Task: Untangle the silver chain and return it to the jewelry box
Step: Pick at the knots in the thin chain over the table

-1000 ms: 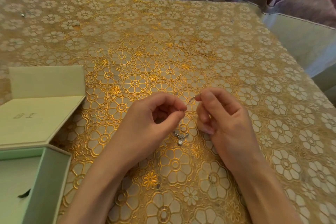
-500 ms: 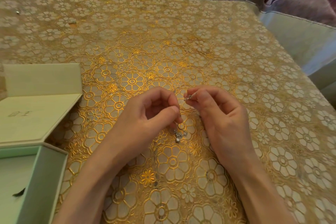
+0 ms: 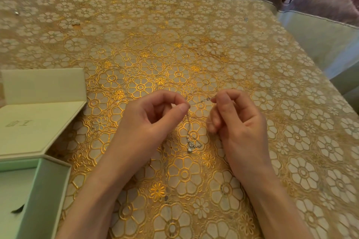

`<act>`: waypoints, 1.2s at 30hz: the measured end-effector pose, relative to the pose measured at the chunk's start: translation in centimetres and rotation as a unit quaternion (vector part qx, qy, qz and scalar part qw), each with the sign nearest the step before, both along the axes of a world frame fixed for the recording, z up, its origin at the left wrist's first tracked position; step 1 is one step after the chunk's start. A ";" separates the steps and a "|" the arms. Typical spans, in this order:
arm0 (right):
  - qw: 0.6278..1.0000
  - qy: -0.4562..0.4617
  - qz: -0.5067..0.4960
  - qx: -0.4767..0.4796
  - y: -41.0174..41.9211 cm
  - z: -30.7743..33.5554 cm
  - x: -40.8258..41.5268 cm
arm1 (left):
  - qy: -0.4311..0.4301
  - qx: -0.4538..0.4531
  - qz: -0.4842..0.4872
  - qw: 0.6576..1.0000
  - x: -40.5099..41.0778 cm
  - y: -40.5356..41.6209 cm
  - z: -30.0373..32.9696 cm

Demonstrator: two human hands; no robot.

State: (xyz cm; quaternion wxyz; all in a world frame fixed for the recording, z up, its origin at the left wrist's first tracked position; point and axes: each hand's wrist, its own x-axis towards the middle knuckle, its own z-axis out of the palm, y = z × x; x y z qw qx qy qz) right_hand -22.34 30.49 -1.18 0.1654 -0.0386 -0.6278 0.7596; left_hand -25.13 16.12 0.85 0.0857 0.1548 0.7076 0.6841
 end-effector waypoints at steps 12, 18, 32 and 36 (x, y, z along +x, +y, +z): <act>0.994 -0.001 -0.008 -0.108 0.1 0.3 -0.3 | -0.015 0.069 0.050 0.996 -0.5 0.1 -0.6; 0.977 -0.022 0.025 -0.211 0.5 0.8 -0.1 | -0.013 0.093 0.006 0.996 -0.3 0.3 -1.0; 0.973 -0.036 0.044 -0.225 0.4 1.3 0.0 | -0.050 0.185 -0.018 0.981 -0.3 0.5 -0.7; 0.974 -0.038 0.043 -0.218 0.4 1.5 0.0 | -0.037 0.156 -0.024 0.987 -0.3 0.4 -0.9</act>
